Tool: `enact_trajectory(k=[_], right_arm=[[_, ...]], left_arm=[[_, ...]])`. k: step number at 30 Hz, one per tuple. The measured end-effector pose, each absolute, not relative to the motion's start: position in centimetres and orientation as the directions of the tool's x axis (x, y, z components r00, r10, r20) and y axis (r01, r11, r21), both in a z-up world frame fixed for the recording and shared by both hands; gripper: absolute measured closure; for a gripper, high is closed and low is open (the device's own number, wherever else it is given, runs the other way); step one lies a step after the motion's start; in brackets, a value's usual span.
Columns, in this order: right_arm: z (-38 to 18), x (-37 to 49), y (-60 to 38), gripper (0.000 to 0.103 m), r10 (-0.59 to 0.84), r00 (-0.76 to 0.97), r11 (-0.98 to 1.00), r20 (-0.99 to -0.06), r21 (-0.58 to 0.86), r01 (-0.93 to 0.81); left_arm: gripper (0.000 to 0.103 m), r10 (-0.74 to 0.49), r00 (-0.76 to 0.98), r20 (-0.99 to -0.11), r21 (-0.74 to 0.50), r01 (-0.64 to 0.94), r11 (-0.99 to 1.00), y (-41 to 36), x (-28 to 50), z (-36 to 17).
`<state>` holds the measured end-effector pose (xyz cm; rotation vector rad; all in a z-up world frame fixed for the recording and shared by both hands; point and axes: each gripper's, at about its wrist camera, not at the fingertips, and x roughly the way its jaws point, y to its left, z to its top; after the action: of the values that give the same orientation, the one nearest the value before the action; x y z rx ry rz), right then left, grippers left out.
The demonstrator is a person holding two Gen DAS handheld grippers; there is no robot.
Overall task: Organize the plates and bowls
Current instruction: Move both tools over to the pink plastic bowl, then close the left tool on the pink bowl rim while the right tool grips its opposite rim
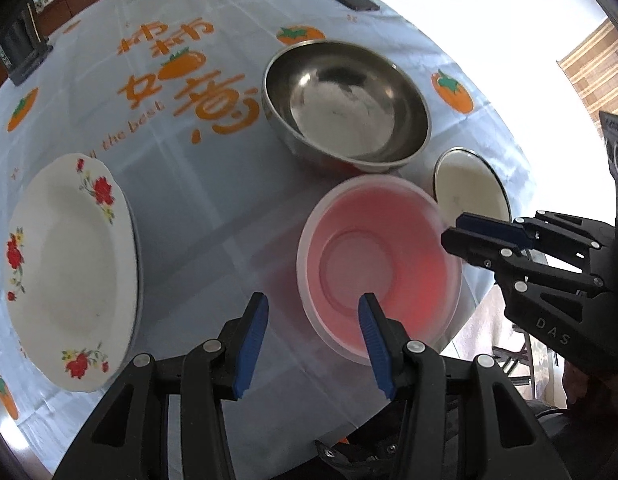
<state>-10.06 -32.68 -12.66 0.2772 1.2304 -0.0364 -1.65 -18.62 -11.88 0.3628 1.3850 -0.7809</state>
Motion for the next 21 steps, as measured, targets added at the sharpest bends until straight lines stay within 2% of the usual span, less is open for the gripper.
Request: enact_trajectory(k=[1,3,8,13,17,19,21], right_arm=[[-12.7,-10.0,-32.6,0.087,0.122,0.336,0.967,-0.934,0.188,0.172],[-12.9,-9.8,-32.4,0.091,0.124,0.329,0.969,-0.936,0.185,0.161],[-13.1,-9.9,-32.3,0.095,0.127,0.322,0.97,-0.938,0.185,0.155],[-13.0,-9.9,-32.2,0.095,0.136,0.322,0.97,-0.937,0.192,0.151],[-13.1,-9.8,-32.3,0.095,0.14,0.318,0.968,-0.938,0.197,0.156],[-13.0,-9.8,-32.2,0.095,0.143,0.322,0.968,-0.936,0.2,0.151],[-13.0,-9.7,-32.1,0.095,0.144,0.323,0.969,-0.936,0.2,0.148]], left_arm=[[0.058,-0.277,-0.015,-0.961,-0.213,0.676,0.705,-18.6,-1.6,-12.0],[0.078,-0.281,-0.036,-0.959,-0.231,0.673,0.702,-18.7,-1.7,-12.3],[0.095,-0.276,-0.057,-0.96,-0.242,0.67,0.702,-18.9,-1.8,-12.8],[0.096,-0.288,-0.019,-0.958,-0.218,0.7,0.68,-19.3,-2.2,-11.8],[0.096,-0.288,-0.051,-0.956,-0.246,0.675,0.696,-18.9,-1.8,-12.6],[0.095,-0.293,-0.06,-0.954,-0.258,0.663,0.703,-18.8,-1.6,-12.7],[0.09,-0.277,-0.081,-0.958,-0.26,0.66,0.705,-18.8,-1.6,-13.3]])
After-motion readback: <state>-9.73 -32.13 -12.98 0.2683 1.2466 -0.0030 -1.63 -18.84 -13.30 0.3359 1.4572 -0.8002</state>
